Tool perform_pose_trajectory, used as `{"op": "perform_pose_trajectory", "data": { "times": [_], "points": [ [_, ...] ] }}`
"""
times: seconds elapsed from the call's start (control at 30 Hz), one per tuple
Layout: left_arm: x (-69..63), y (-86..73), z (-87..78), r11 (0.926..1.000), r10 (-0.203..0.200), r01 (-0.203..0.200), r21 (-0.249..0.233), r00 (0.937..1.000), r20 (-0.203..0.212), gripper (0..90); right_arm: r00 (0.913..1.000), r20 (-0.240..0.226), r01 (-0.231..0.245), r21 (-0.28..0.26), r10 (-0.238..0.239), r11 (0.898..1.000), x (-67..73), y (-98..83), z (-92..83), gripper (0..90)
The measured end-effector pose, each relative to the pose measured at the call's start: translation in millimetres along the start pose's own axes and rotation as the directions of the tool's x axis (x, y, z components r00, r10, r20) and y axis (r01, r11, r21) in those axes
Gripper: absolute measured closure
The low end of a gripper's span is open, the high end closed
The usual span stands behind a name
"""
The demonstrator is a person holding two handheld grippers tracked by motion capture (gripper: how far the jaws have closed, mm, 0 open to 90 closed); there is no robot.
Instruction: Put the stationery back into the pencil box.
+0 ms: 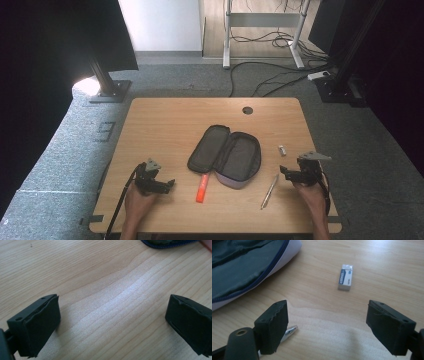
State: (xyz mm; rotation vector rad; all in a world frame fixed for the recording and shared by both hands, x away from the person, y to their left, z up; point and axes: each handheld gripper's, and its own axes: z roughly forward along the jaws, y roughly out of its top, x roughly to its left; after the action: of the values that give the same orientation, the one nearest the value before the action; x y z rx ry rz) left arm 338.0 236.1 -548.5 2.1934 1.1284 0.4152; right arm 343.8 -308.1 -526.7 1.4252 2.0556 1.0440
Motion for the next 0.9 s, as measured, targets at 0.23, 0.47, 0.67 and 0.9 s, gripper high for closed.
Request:
{"op": "perform_pose_trajectory", "data": {
  "times": [0.23,0.47,0.67,0.9],
  "points": [
    [0.0,0.1,-0.1,1.0000,0.000,0.000,0.001,1.0000,0.000,0.0,0.9997,-0.001,0.025,-0.003,-0.025,1.000,2.5,13.1,4.2,27.1],
    [0.0,0.1,-0.1,1.0000,0.000,0.000,0.001,1.0000,0.000,0.0,0.9991,0.014,0.040,0.024,-0.040,0.999,-0.5,24.4,12.3,31.1],
    [0.0,0.1,0.0,1.0000,-0.001,0.001,0.000,1.0000,0.001,0.0,0.9983,0.019,0.053,0.033,-0.054,0.998,-2.8,35.7,18.0,35.1],
    [-0.2,0.1,0.2,1.0000,-0.002,0.002,-0.001,1.0000,0.000,0.0,0.9984,0.013,0.055,0.057,-0.056,0.997,-9.3,48.1,33.7,40.4]
  ]
}}
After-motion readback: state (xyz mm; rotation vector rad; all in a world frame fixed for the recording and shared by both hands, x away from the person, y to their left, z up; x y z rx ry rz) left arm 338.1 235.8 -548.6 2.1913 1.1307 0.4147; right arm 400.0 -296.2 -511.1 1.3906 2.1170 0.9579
